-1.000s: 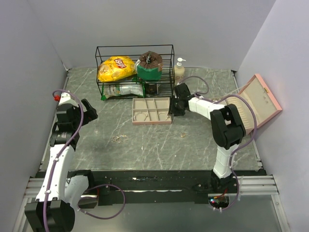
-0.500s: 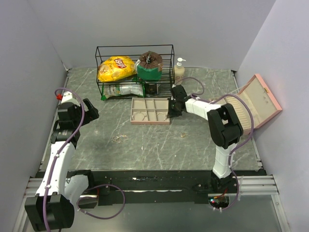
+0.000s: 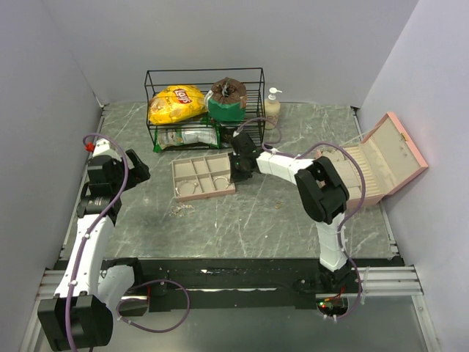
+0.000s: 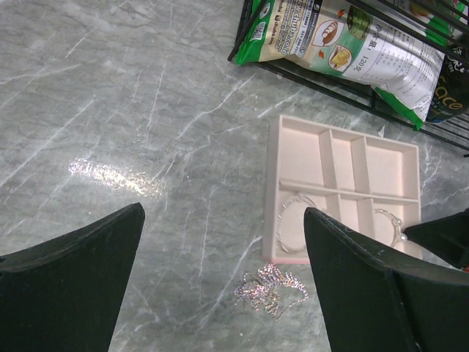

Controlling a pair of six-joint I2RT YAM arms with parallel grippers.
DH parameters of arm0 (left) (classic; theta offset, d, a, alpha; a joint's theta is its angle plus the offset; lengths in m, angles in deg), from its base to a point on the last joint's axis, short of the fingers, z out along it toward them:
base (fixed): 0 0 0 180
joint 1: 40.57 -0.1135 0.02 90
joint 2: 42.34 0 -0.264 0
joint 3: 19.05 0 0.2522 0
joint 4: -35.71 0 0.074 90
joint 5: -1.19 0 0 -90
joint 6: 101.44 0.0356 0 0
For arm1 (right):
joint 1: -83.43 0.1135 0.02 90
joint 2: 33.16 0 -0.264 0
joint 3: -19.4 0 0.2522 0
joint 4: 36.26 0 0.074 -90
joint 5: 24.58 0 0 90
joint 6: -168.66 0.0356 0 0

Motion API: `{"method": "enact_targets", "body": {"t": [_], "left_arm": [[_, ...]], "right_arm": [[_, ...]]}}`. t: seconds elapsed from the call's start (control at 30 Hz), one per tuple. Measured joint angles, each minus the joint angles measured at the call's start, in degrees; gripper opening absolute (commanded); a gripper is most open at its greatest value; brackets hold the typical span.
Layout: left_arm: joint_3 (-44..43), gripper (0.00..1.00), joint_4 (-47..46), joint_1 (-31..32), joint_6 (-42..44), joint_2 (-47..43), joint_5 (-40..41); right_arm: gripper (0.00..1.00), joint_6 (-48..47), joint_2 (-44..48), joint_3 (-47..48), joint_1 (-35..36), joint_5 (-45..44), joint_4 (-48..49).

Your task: Organize the mixed jewelry

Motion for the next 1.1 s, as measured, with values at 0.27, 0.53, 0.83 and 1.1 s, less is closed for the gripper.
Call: {"method": "enact_targets", "body": {"t": [0.27, 0.53, 0.83, 1.1], "left_arm": [[0.0, 0.96, 0.0, 0.0, 0.0, 0.0, 0.1], [0.0, 0.96, 0.0, 0.0, 0.1, 0.1, 0.0], [0.0, 0.96, 0.1, 0.0, 0.2, 0.4, 0.0], [0.0, 0.96, 0.2, 0.0, 0.2, 0.3, 0.0]], "right_arm": [[0.24, 5.9, -4.4, 7.1, 2.8, -0.1, -2.0], [0.57, 8.7, -5.7, 8.9, 5.9, 0.9, -0.9], [0.69, 7.6, 12.1, -1.4, 2.9, -4.6, 0.0], [0.68, 14.9, 43.1, -22.0, -15.5, -17.6, -2.9]]}}
